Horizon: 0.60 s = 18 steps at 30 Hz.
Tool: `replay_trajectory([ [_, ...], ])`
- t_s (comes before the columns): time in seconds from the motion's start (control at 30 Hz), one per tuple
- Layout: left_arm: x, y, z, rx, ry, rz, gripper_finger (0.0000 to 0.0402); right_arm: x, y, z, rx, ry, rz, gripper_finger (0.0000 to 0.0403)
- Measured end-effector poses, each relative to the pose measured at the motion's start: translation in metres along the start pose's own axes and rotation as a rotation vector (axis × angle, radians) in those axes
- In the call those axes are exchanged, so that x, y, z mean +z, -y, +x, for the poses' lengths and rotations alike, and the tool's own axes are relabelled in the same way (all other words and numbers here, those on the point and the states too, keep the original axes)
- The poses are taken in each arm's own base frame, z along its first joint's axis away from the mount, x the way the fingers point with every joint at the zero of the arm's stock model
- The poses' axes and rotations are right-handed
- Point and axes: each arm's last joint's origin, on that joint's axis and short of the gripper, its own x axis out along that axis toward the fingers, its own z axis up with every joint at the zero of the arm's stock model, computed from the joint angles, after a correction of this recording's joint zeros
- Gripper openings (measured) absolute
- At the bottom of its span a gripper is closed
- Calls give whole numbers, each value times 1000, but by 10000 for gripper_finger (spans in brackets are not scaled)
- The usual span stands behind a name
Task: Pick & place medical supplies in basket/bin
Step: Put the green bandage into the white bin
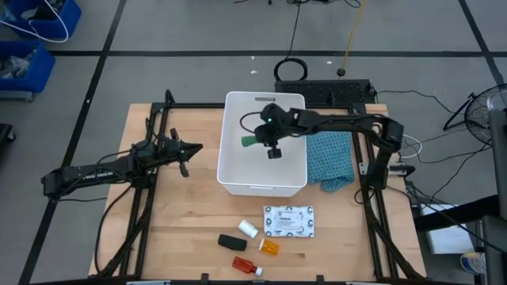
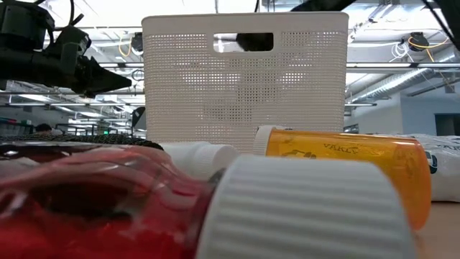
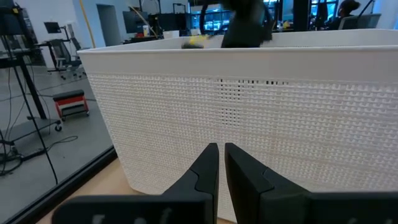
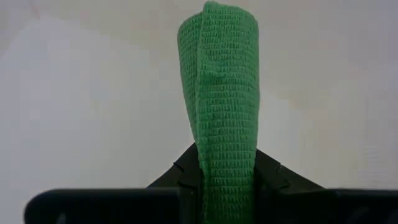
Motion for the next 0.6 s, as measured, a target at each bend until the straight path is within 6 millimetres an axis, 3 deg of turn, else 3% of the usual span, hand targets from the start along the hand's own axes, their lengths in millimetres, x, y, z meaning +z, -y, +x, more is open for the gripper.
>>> replay_trajectory([
  [0.2, 0, 0, 0, 0, 0, -2, 33, -12, -4, 24, 47, -72, 21, 59],
  [0.6, 0, 0, 0, 0, 1, -2, 33, -29, -11, 49, 105, -168, 55, 59],
])
